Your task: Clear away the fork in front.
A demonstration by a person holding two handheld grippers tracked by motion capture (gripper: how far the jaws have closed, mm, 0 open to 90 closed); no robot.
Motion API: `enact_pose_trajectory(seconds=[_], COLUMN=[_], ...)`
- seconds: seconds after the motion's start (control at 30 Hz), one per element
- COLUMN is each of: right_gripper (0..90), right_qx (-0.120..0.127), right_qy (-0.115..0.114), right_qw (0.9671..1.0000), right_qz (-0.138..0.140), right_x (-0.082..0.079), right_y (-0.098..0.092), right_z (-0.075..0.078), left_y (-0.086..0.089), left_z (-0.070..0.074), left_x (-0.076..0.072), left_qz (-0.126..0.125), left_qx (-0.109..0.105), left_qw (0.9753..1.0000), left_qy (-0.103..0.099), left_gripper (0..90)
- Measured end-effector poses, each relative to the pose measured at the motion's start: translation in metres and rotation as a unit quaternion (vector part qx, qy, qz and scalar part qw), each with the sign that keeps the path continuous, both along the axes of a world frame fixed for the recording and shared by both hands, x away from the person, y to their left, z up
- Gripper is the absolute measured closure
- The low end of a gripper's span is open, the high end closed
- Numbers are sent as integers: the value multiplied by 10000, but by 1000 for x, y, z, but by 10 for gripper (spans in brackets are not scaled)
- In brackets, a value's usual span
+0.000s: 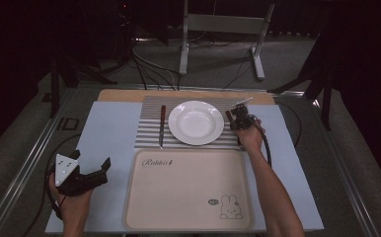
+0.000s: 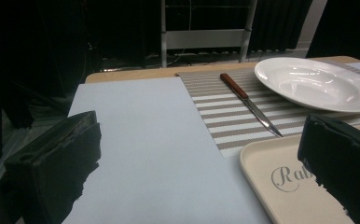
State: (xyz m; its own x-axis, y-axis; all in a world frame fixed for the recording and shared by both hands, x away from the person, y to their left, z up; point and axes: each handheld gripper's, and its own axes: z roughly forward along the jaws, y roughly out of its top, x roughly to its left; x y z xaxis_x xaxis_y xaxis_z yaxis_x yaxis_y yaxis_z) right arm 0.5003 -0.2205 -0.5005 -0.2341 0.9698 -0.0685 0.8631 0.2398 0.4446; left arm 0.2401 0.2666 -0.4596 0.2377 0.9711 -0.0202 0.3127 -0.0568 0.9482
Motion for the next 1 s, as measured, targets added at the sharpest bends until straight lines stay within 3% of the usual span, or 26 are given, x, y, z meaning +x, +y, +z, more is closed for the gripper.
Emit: enact_pose_trajectory(seconds=[0.03, 0.17, 0.2, 0.3, 0.37, 0.43, 0.5, 0.53, 0.67, 0.9, 1.0], right_gripper=[765, 780, 782, 784, 784, 783, 783, 783, 783, 784, 784], right_qx=[37, 58, 246, 502, 549, 724, 755, 789, 827, 1037, 1091], right_qy=[53, 207, 344, 310, 263, 34, -6, -175, -427, -1137, -1331], right_qw=[10000, 9997, 9991, 9982, 9981, 9972, 9970, 9965, 9951, 9863, 9827], right_qz=[23, 98, 90, 40, 59, 173, 194, 229, 346, 592, 685], right_x=[0, 1, 1, -2, -4, -11, -13, -18, -27, -53, -63], right_y=[0, 0, -5, -15, -17, -22, -23, -24, -24, -25, -26], right_z=[0, 2, 3, 3, 4, 8, 10, 15, 23, 37, 43], left_y=[0, 0, 0, 1, 1, 0, -1, -2, -5, -11, -15], left_z=[0, 0, 0, 0, 0, -1, -1, -1, -1, 1, 4], left_x=[0, 0, 0, 1, 1, 2, 2, 2, 3, 5, 7], left_qz=[-1, -6, -6, -5, -8, -20, -42, -44, -94, -184, -241], left_qx=[-1, -12, -14, -34, -33, -37, -4, -1, 33, 21, -2], left_qw=[10000, 10000, 10000, 10000, 10000, 10000, 10000, 10000, 9999, 9998, 9997], left_qy=[1, -2, -10, 1, 7, 15, 28, 31, 55, 38, 4], left_gripper=[0, 0, 0, 0, 0, 0, 0, 0, 0, 0, 0])
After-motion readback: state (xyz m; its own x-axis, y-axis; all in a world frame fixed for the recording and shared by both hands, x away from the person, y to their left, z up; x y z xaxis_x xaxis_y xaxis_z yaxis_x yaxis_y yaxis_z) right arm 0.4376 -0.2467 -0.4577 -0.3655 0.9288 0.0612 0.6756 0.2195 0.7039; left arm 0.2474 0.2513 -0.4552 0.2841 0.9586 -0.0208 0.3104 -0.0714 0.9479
